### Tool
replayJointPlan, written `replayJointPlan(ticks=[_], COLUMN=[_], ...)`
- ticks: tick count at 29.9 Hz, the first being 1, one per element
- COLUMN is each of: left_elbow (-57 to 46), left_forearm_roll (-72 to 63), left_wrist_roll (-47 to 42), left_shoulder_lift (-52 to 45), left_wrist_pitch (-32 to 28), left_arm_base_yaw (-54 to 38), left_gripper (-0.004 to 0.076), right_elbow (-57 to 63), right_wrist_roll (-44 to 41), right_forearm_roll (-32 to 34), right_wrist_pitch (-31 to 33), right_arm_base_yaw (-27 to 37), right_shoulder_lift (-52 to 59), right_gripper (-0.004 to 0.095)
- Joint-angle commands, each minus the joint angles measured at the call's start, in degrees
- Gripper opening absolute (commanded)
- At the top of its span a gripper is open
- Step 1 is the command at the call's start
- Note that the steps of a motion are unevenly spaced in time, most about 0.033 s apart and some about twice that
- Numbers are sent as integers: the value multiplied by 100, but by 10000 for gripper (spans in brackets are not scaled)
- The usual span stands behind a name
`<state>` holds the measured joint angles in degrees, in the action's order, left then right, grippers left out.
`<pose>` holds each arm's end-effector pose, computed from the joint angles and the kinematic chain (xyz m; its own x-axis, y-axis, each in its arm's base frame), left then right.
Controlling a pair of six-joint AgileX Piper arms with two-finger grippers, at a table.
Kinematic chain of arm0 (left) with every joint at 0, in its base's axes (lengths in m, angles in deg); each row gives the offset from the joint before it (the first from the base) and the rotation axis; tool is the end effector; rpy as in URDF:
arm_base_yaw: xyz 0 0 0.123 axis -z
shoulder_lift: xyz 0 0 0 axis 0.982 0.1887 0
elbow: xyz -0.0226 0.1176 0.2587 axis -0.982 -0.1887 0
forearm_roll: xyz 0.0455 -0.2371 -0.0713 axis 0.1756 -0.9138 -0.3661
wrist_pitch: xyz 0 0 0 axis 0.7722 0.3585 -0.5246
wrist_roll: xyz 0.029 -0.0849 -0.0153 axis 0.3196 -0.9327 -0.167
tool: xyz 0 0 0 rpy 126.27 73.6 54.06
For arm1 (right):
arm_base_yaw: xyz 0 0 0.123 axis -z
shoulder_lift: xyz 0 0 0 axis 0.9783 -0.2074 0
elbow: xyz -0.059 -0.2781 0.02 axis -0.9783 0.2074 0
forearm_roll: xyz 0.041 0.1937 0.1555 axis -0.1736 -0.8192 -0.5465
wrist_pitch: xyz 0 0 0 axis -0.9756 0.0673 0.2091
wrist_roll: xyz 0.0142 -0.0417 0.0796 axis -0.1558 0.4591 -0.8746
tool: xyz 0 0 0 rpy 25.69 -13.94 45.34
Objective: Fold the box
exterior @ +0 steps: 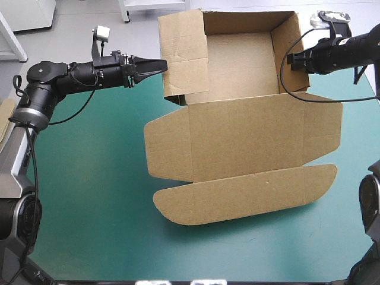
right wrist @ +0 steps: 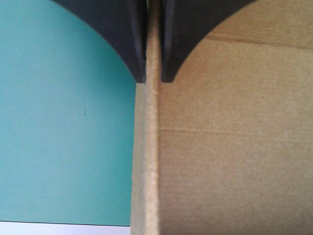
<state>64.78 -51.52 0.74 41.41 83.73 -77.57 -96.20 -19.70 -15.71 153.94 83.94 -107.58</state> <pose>0.3606 -0.0950 0.4214 -0.6283 -0.1713 -0.7588 0.7065 0.2827 -0.6488 0.3867 0.0036 0.4429 -0.7064 0.0049 -0.7078 -0.2884 0.9112 0.2940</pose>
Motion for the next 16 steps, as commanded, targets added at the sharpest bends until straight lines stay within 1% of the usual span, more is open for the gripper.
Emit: replayJointPlan(ticks=[1,5,9,11,13,16], left_elbow=[192,192,192,192,192,192], left_forearm_roll=[-308,-308,-263,-191,-27,314], left_wrist_roll=[-274,-362,-469,-641,-699,-936], left_shoulder_lift=[-295,-317,-397,-425,-437,-437], left_wrist_pitch=[457,434,232,37,-105,-122], left_arm_base_yaw=[29,29,29,29,29,33], left_gripper=[487,487,487,487,487,487], right_elbow=[-172,-172,-172,-172,-172,-172], right_wrist_roll=[0,-66,-158,-248,-303,-360], right_forearm_roll=[-331,-54,258,372,435,435], right_wrist_pitch=[-30,-43,-94,-139,-153,-213], right_arm_base_yaw=[-66,-251,-456,-558,-636,-743], right_shoulder_lift=[249,251,251,251,251,251], right_gripper=[-16,-16,-16,-16,-16,-13])
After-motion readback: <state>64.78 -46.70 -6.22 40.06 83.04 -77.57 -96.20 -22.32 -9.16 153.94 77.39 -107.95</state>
